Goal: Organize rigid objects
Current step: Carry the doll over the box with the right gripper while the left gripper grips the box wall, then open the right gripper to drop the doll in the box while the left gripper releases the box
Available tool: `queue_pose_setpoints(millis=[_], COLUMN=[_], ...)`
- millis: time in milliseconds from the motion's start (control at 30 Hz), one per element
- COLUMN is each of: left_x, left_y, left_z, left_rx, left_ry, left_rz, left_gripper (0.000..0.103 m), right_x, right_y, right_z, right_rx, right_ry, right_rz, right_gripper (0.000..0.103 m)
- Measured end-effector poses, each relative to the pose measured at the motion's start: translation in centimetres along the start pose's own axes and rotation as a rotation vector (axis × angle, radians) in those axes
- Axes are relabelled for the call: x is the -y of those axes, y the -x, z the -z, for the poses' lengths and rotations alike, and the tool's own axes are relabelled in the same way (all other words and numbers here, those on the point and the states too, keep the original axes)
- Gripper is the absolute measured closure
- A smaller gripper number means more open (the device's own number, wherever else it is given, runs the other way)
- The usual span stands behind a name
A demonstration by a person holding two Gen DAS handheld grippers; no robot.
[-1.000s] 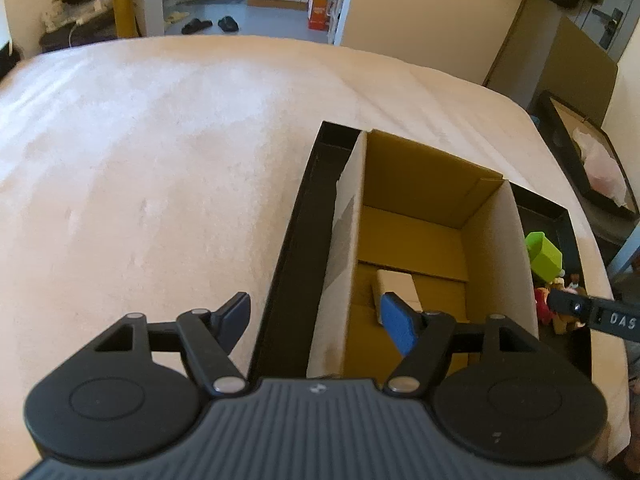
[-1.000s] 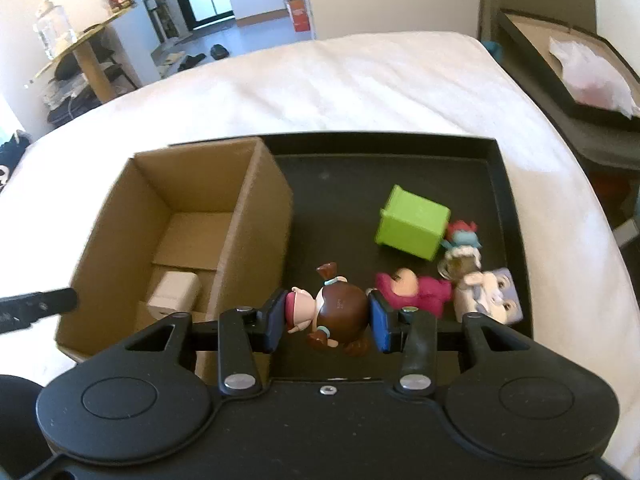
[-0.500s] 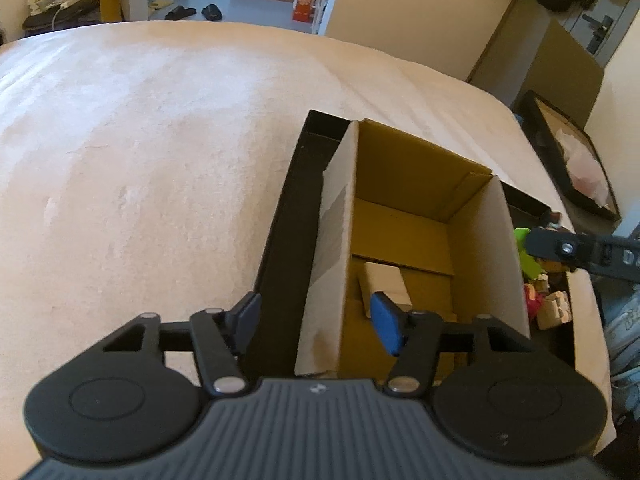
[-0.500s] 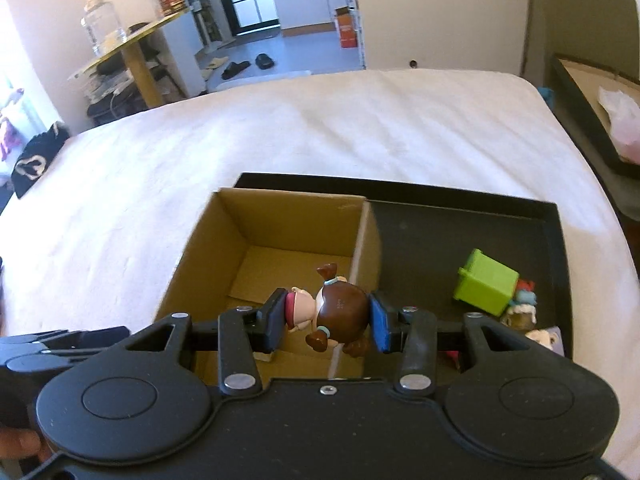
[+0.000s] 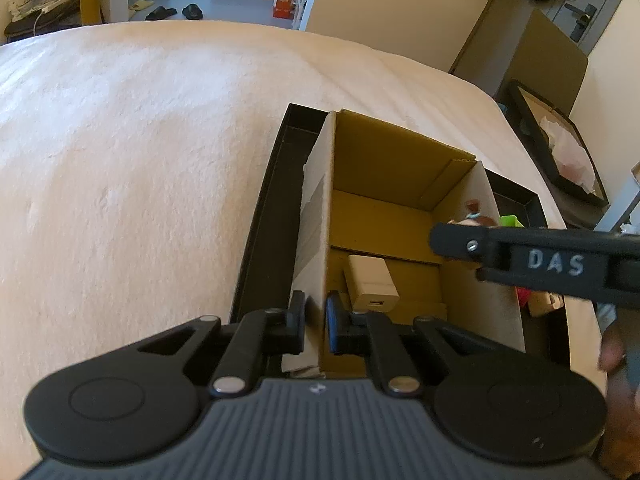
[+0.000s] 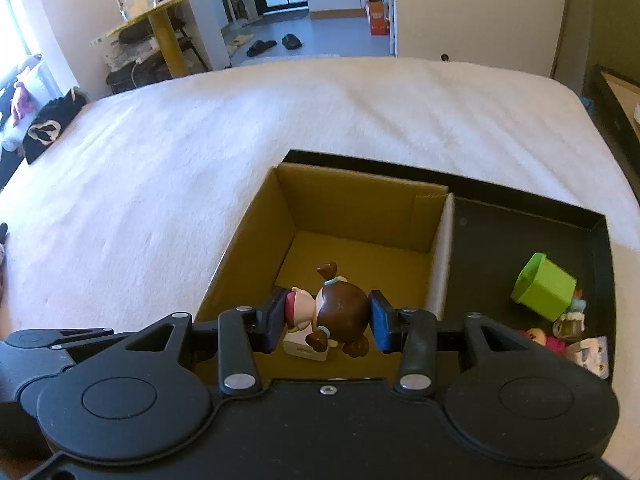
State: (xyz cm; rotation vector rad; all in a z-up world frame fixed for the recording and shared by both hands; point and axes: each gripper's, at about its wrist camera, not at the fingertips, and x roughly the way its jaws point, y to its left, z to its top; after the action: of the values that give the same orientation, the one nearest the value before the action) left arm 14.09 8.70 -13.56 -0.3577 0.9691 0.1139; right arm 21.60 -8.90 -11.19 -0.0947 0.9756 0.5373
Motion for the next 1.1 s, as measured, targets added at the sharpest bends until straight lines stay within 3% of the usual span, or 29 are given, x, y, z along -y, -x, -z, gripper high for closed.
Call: queue_pose_setpoints(millis=[300,467,633,1100], left_x=[-0.7,-0.8,-0.9,-0.4], left_y=[0.1,0.2,0.1,0.4], left_z=[0.1,0.2,0.1,0.1], left_rx=[-0.001,-0.002,-0.006,-0.005], left_ry=[0.026,0.025,0.034,0.028], left_rz=[0.024,0.028,0.029,0.012], left_gripper=[0.093,0.092,0.092,0.092], right_x=[-1.0,-0.8,-0.8,3.5], right_y=[-1.0,-0.4,0.6,4.1], right_z=[-0.6,-1.1,-1.5,0.3], right_rx=[-0.003,0.034,0.015,-0.001], right_ry=[0.004,-0.025,-0.013,-0.032], right_rz=[0.018,-0.002,0.009,0.052], right_gripper=[0.060,0.059,0.059,0.057])
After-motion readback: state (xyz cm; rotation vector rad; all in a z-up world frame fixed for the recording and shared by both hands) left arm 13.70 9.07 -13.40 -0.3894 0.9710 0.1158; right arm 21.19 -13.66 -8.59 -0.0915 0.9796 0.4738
